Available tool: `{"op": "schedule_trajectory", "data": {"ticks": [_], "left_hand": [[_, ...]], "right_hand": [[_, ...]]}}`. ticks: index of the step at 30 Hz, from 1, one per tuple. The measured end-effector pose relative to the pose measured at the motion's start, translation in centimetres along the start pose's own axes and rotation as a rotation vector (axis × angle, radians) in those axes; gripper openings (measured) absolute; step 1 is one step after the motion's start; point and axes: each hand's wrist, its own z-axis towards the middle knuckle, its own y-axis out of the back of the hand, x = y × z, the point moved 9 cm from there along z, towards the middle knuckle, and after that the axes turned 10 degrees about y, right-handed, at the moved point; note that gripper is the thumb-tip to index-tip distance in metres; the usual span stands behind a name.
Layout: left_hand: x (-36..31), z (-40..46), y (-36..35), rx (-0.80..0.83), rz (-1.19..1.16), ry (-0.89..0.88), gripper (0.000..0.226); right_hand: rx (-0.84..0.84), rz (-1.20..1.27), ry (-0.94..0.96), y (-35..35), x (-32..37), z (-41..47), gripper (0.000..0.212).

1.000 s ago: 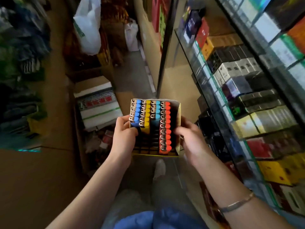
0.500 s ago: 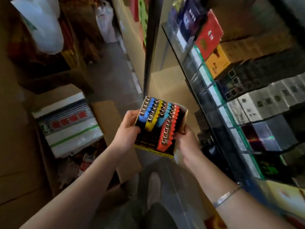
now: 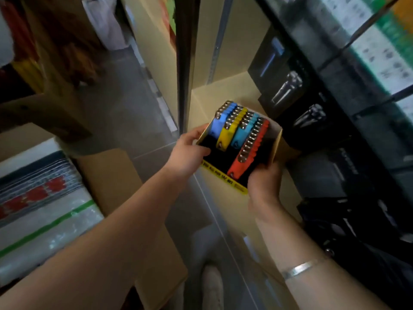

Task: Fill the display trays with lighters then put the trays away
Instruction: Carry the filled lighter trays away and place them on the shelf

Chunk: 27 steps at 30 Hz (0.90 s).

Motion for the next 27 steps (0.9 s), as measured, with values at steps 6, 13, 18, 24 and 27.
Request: {"op": "schedule_trajectory", "data": {"ticks": [6, 13, 18, 24, 27], "left_hand": [[2.8, 2.8, 1.1, -0.109, -0.213, 0.021, 0.043], [3.1, 5.0, 0.6, -0.074, -0.221, -0.007, 0.036], [2.6, 6.1, -0.5, -0.008, -0.105, -0.007, 0.065], [0.9, 7.5, -0.6, -0.04, -0.03, -0.012, 0.064], [0.0, 8.4, 0.0, -0.089, 0.057, -0.041, 0.066]], "right_hand": [[-0.2, 0.064, -0.095, -1.3, -1.6, 1.5, 0.038], [-0.109, 0.205, -0.234, -4.4, -1.2, 3.4, 0.032], [0.023, 0.134, -0.165, -5.4, -0.4, 5.0, 0.041], [0.165, 0.325, -0.141, -7.7, 0.8, 7.4, 0.037], [0.213, 0.333, -0.135, -8.8, 1.2, 8.1, 0.043]]}}
